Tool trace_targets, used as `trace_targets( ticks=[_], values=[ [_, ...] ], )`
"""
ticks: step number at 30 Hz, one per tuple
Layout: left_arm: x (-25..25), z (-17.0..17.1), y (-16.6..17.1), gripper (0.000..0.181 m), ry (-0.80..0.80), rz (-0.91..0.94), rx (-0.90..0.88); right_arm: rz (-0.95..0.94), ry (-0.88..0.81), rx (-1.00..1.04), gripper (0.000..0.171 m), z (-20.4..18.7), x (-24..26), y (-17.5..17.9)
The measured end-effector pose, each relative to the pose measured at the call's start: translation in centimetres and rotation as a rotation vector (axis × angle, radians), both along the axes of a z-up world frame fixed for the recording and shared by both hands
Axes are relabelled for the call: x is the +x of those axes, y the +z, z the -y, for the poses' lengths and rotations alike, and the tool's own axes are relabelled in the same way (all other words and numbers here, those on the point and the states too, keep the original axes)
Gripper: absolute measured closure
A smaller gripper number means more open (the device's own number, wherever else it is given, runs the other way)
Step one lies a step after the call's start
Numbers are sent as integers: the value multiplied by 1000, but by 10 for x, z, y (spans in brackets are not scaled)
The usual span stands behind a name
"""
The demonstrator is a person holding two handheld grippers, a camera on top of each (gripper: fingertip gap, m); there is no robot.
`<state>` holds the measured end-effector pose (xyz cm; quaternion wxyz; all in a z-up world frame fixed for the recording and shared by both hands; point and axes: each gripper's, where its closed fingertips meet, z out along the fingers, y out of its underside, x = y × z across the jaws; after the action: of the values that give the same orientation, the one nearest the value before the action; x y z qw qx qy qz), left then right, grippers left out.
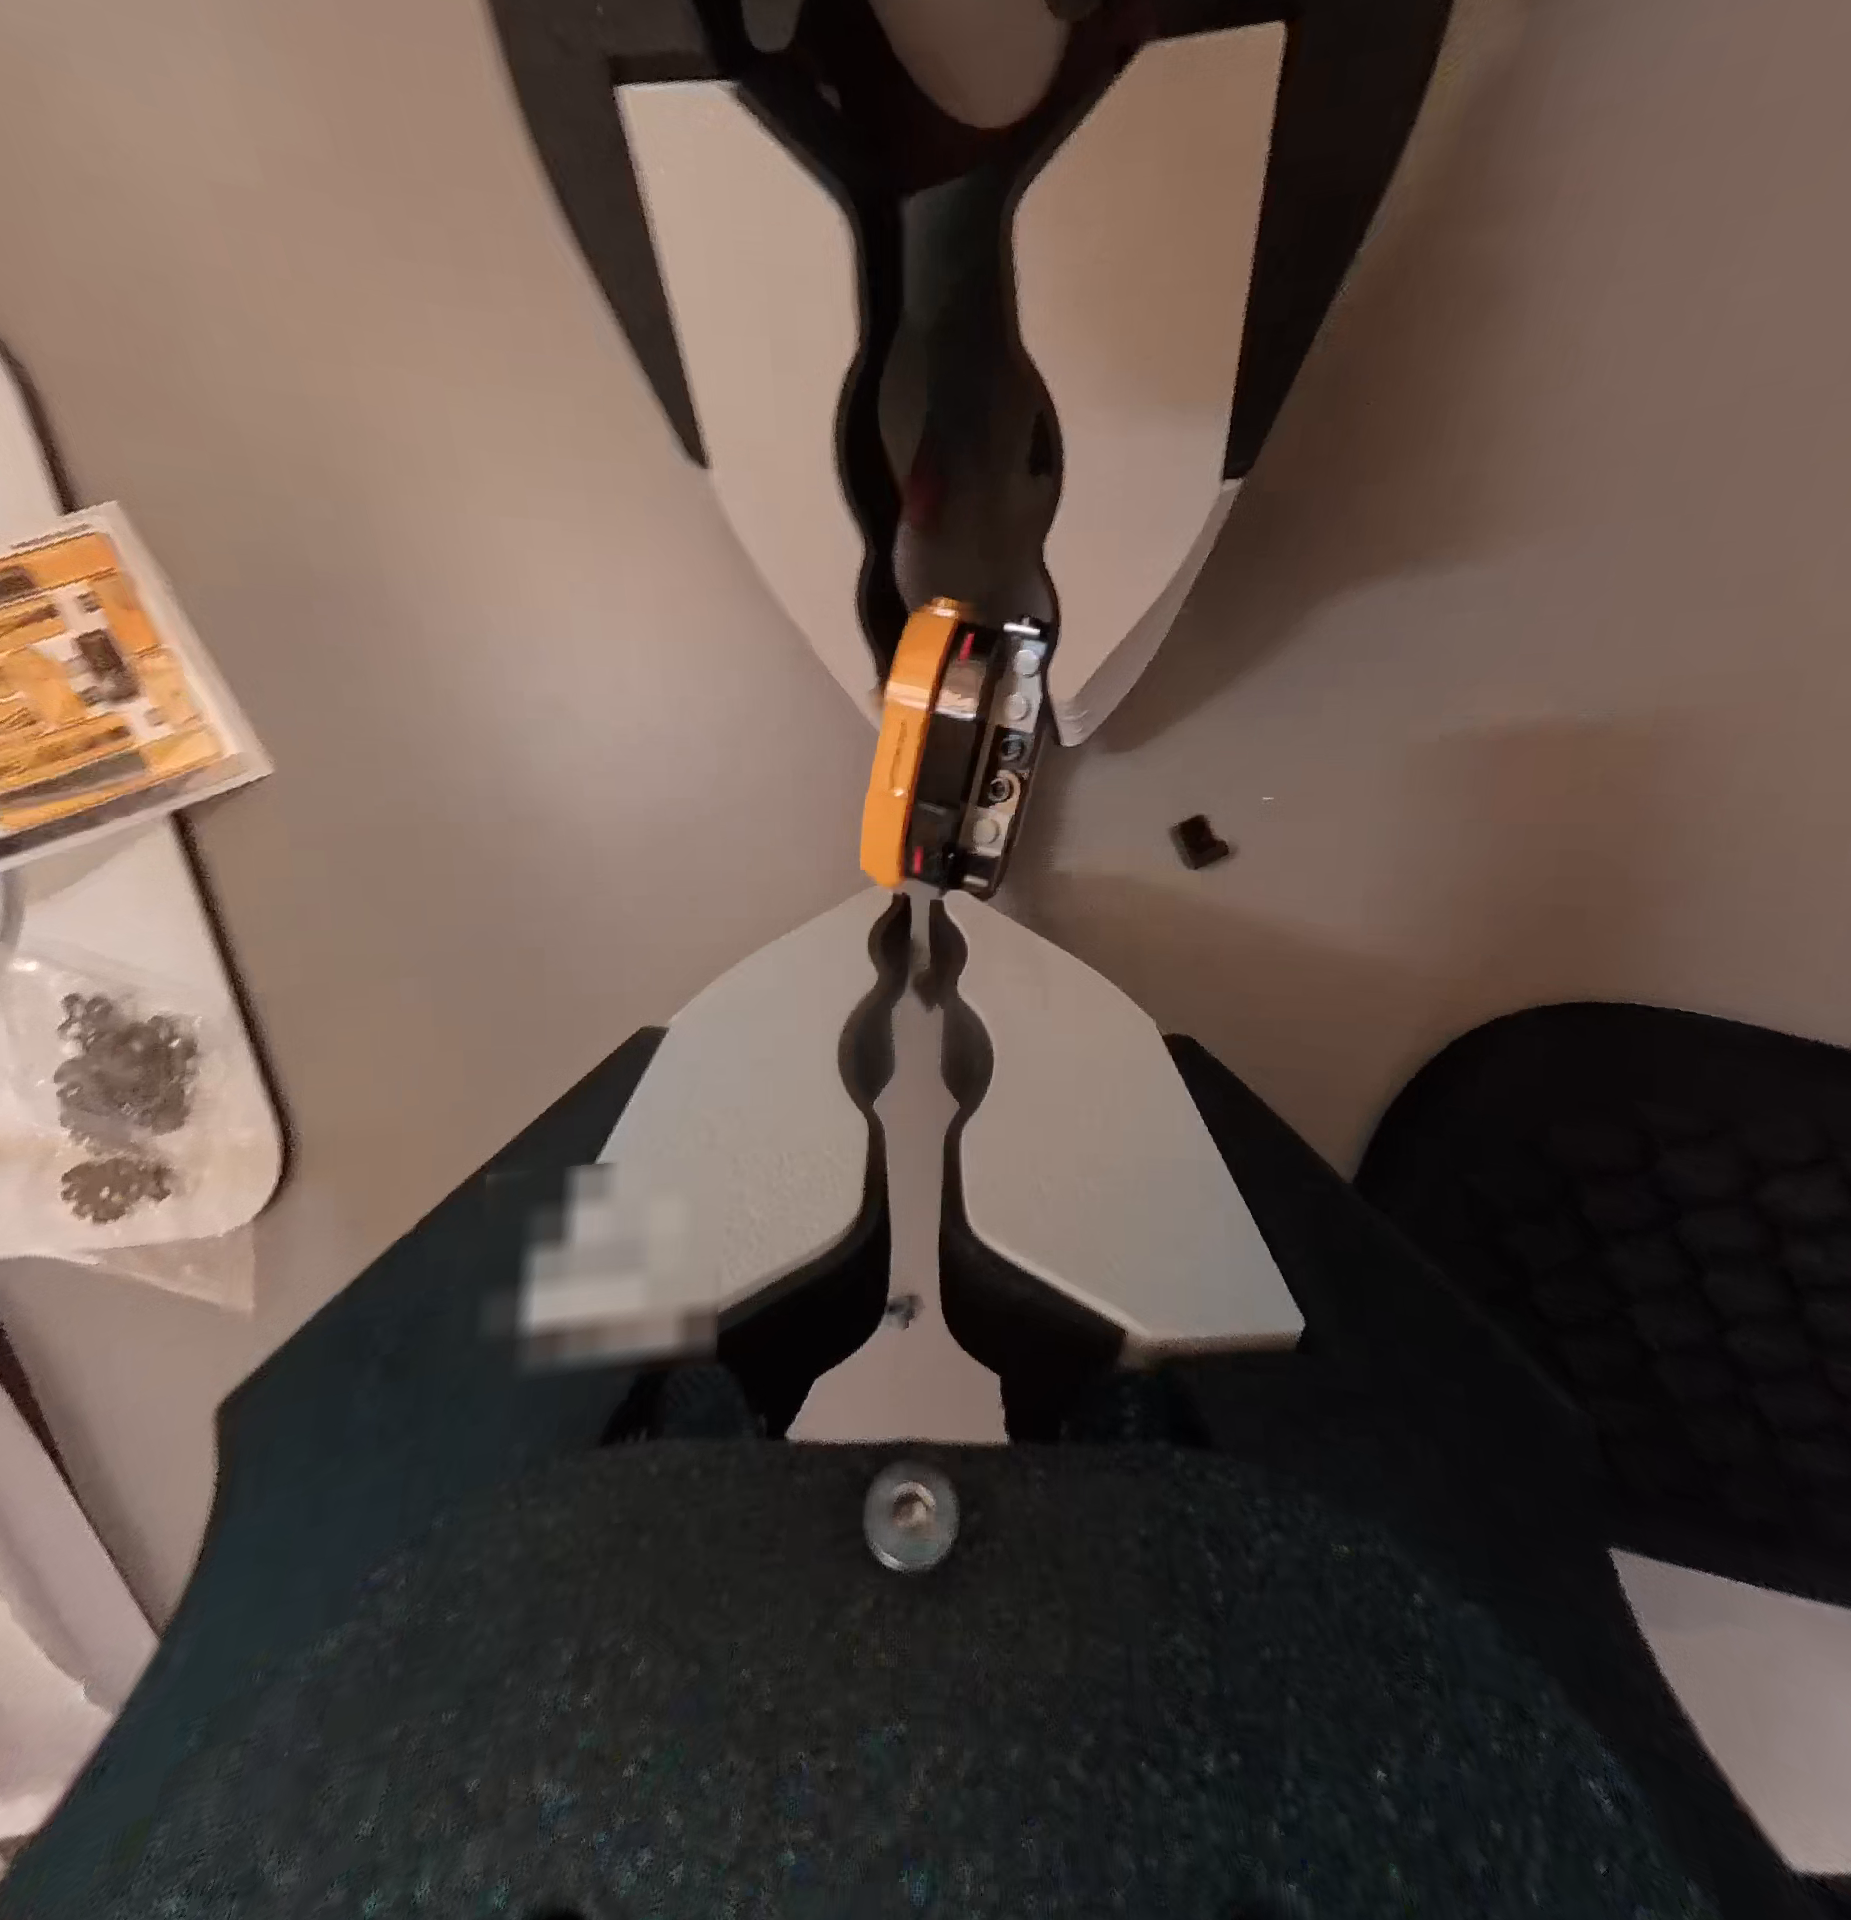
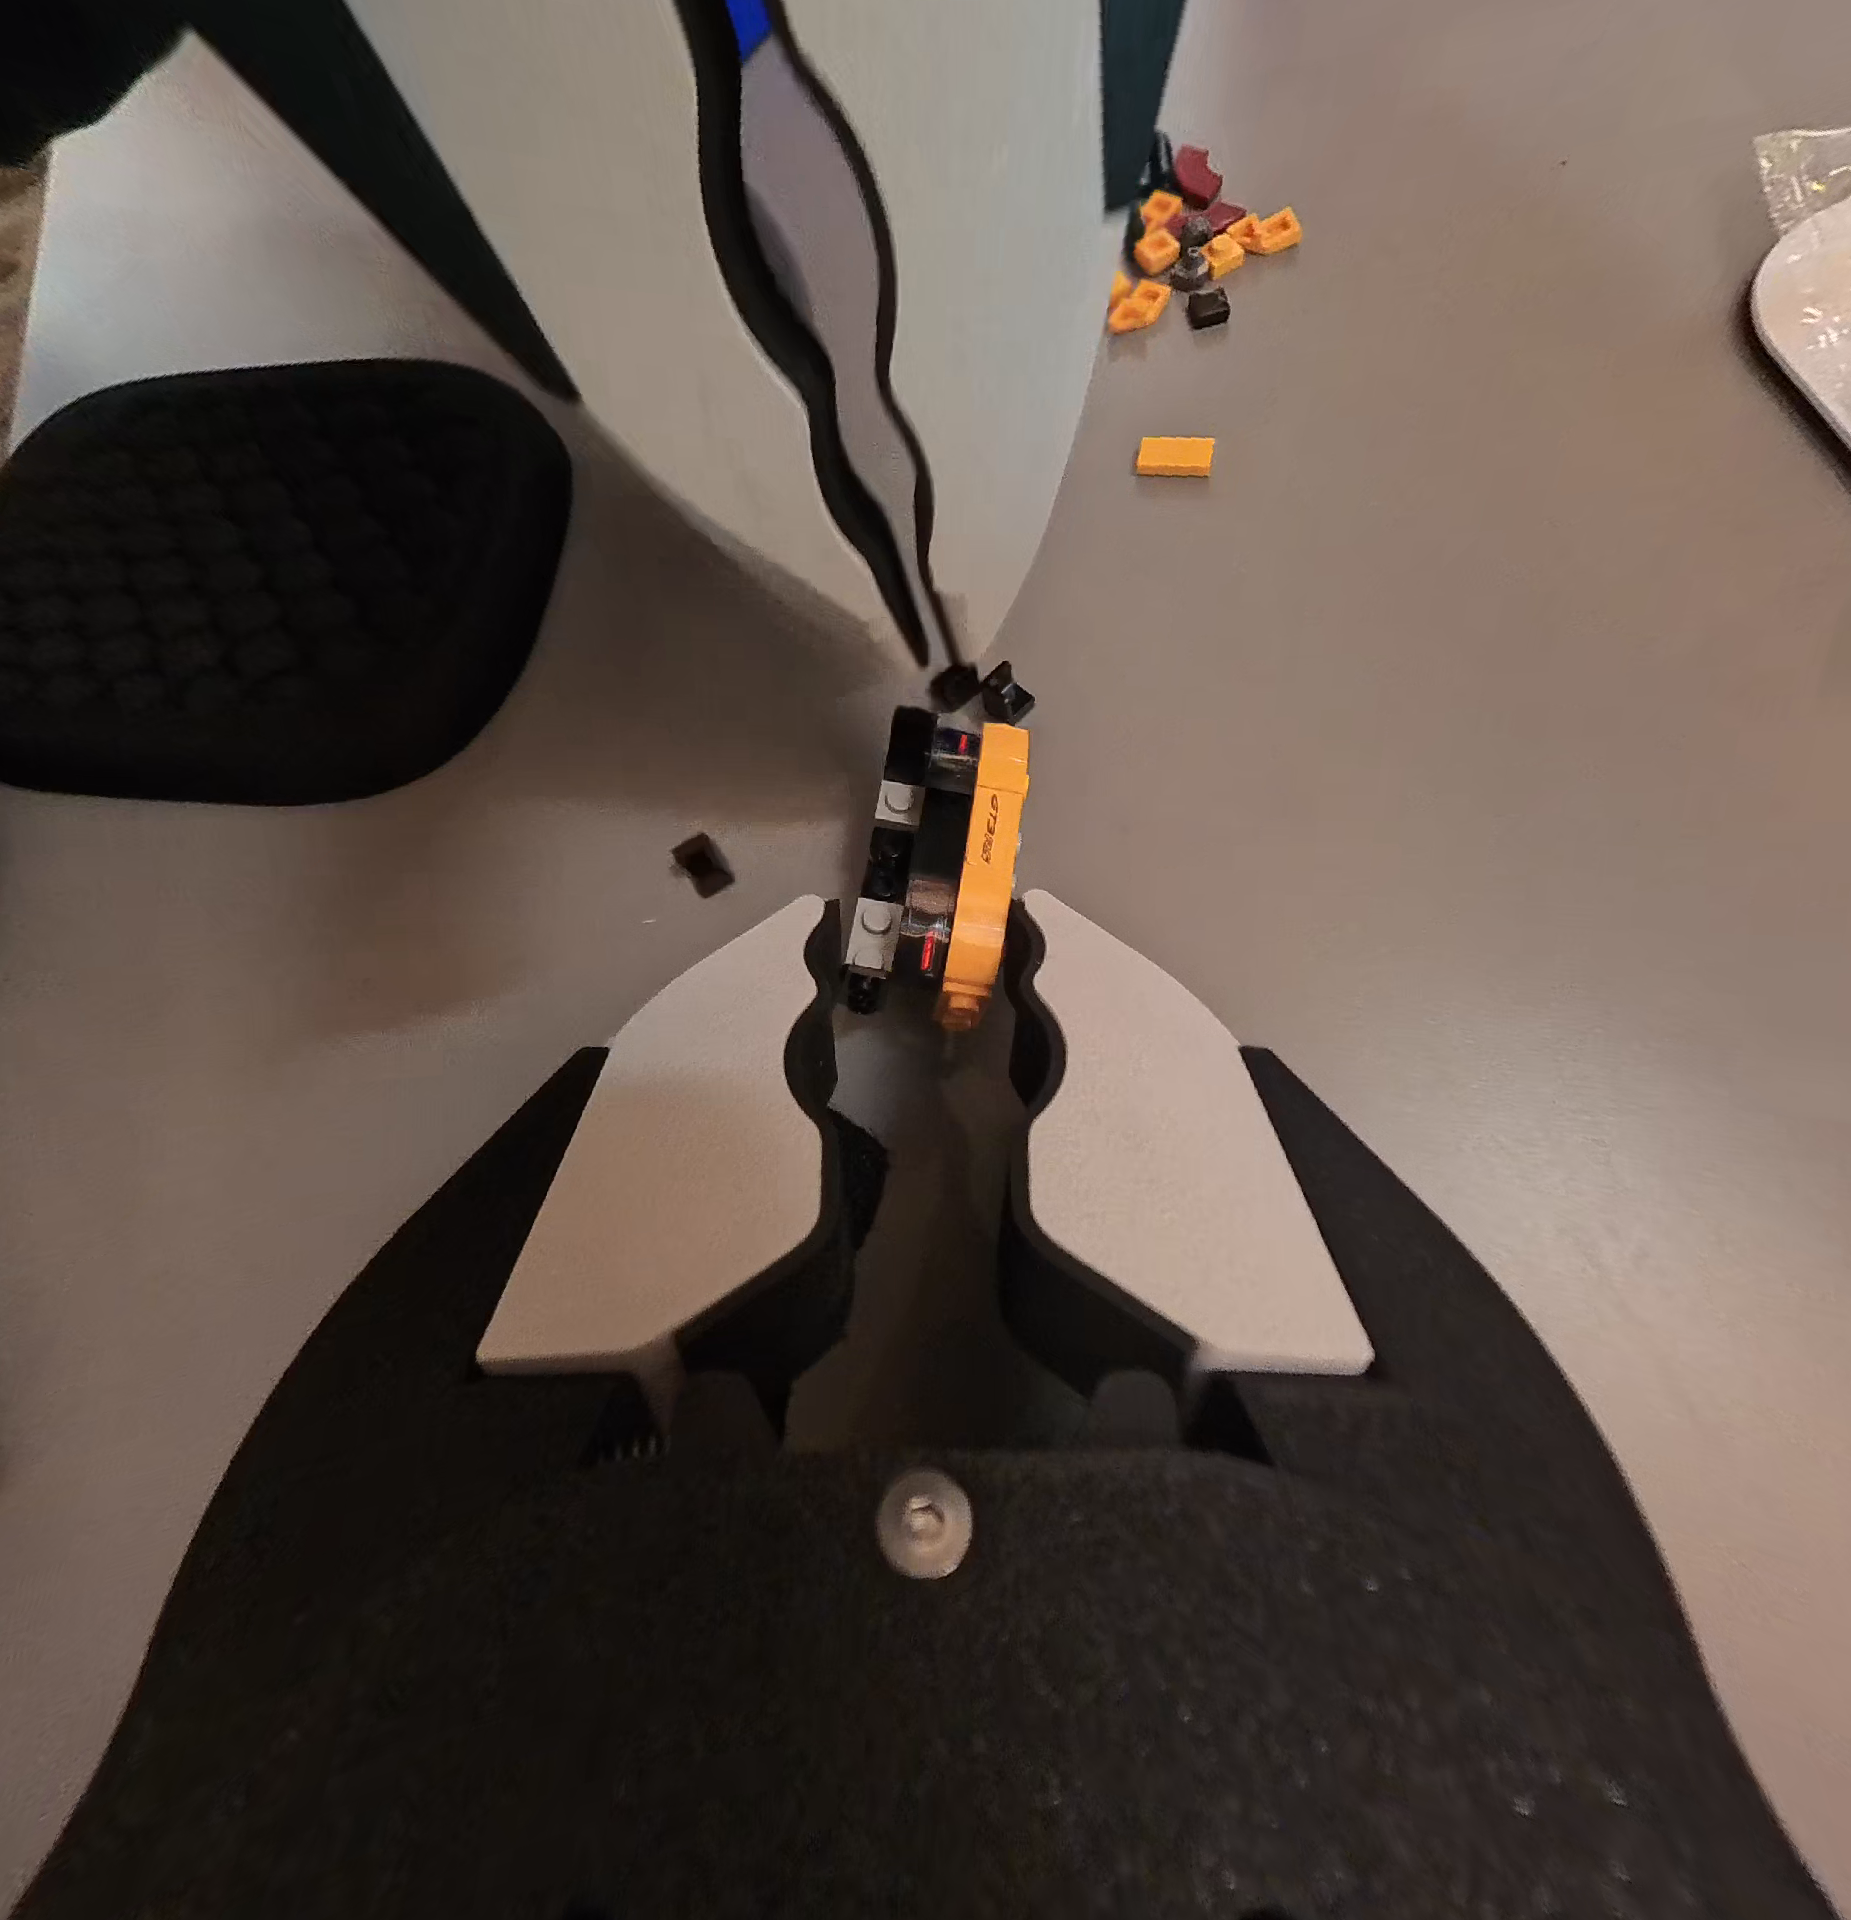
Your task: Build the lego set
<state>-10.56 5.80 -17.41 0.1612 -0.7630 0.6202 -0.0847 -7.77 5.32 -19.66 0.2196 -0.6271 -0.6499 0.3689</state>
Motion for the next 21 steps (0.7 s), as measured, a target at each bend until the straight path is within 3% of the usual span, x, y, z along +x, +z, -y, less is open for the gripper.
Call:
trace_targets(
  ticks=[10, 21],
  values=[
    [-28, 2, 16, 177, 199, 106, 95, -9, -3, -27, 141, 0, 0, 1],
    [2, 53, -23, 172, 263, 245, -22, -10, -12, -28, 141, -2, 1, 1]
  ],
)
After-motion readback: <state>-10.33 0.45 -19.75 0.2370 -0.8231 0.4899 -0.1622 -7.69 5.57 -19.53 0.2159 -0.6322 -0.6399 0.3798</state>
